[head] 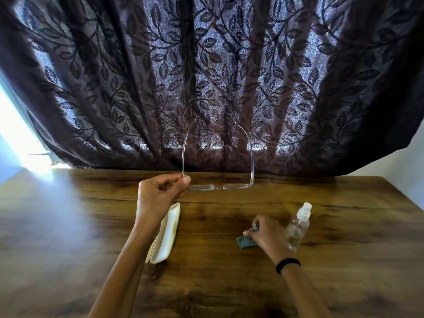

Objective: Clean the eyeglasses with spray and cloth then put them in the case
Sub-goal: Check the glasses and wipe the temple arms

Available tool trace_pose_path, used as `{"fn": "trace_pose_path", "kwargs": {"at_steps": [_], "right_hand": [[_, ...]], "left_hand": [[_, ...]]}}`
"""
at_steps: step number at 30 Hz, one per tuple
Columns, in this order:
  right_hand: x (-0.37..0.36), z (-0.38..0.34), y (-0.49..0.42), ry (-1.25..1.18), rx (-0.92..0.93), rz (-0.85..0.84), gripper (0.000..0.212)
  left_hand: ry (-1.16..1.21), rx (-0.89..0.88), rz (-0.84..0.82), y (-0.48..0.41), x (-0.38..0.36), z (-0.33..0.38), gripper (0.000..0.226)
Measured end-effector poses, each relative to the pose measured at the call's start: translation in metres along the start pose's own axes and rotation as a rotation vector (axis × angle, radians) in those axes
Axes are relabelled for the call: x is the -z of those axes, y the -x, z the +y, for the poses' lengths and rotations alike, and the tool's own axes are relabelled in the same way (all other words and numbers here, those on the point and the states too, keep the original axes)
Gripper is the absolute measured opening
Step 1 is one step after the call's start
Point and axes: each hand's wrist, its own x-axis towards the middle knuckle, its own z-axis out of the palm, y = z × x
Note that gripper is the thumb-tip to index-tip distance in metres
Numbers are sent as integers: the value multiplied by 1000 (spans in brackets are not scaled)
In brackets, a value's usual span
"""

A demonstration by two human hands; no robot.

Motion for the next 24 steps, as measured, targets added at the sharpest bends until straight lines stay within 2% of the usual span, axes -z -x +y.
{"fn": "trace_pose_path", "kwargs": {"at_steps": [4,7,10,12,19,21,24], "right_hand": [[6,1,1,-150,116,72,10],[22,-3,6,-381,260,217,4],[44,-12,11,-542,350,405,11],[59,-17,11,-637,385,464,21],[84,-31,11,-1055,374,440,49],[83,-33,10,-1173,325,422,48],[79,-35,8,-1293,232,366,33]], "left_hand": [[14,-4,-6,0,-1,1,10],[-7,-11,11,0,0,2,9],[-29,-17,19,-2,1,1,11],[-56,-26,22,-2,2,0,18],[-95,-35,5,-1,-2,1,19],[-92,-39,-8,0,-3,2,18],[-67,-21,-29,1,-7,3,13]]}}
